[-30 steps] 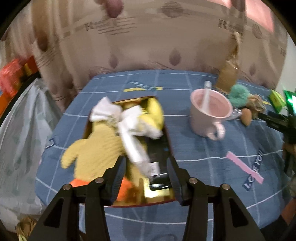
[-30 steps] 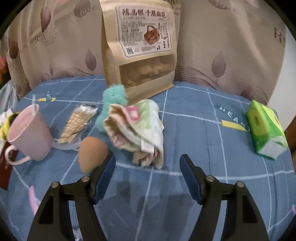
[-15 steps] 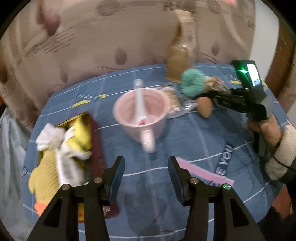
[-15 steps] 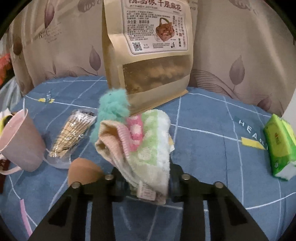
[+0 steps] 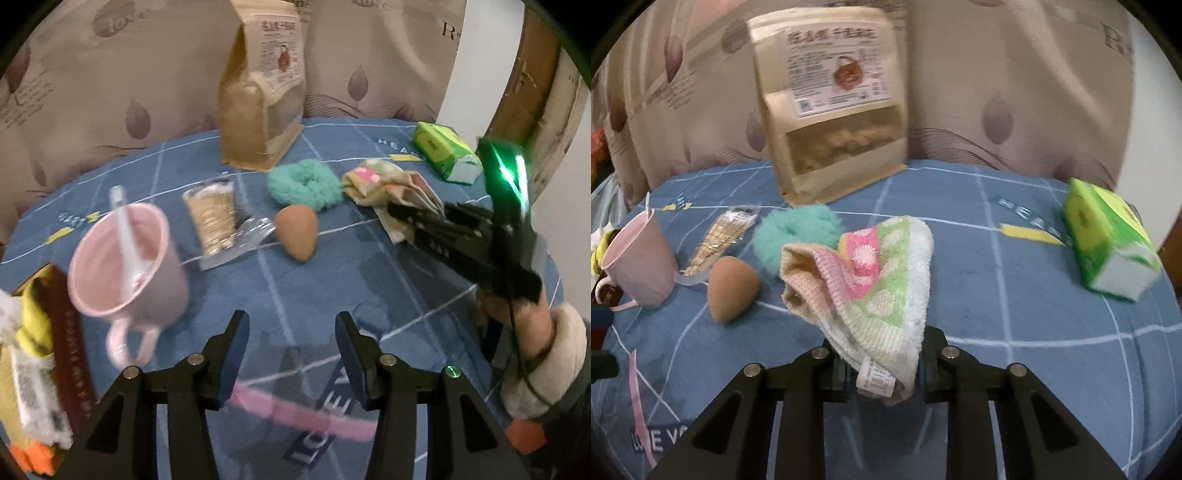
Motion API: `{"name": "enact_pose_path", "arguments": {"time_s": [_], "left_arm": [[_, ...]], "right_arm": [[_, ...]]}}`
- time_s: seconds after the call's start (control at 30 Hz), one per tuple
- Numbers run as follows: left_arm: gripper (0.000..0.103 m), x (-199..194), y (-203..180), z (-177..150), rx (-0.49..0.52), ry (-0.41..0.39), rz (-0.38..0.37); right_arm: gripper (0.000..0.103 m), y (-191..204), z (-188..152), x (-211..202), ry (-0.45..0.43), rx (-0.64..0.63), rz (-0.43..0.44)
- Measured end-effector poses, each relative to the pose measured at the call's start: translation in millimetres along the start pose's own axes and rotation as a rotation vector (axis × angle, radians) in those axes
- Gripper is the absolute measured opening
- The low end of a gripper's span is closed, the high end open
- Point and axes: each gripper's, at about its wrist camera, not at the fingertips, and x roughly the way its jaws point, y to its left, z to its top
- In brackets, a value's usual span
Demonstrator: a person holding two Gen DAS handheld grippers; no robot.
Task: Organize soft objects
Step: 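Move the left tool onto the orange egg sponge and grasp it while the right holds the towel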
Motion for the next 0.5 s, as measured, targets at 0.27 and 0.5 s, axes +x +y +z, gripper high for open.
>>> {"name": "enact_pose_path", "arguments": {"time_s": [0.27,0.5], "left_arm": [[0.049,34.9,-6.3,26.7,-0.045,0.03,-0.066],[0.049,64.5,-4.3,44.5,-0.093,0.067,-0.104]], "right_arm": [[0.022,-29.6,-9.6,-4.8,0.017,0.105,0.006],[0.023,-28.7,-8.9,-1.6,0.041,0.114,0.025]]}}
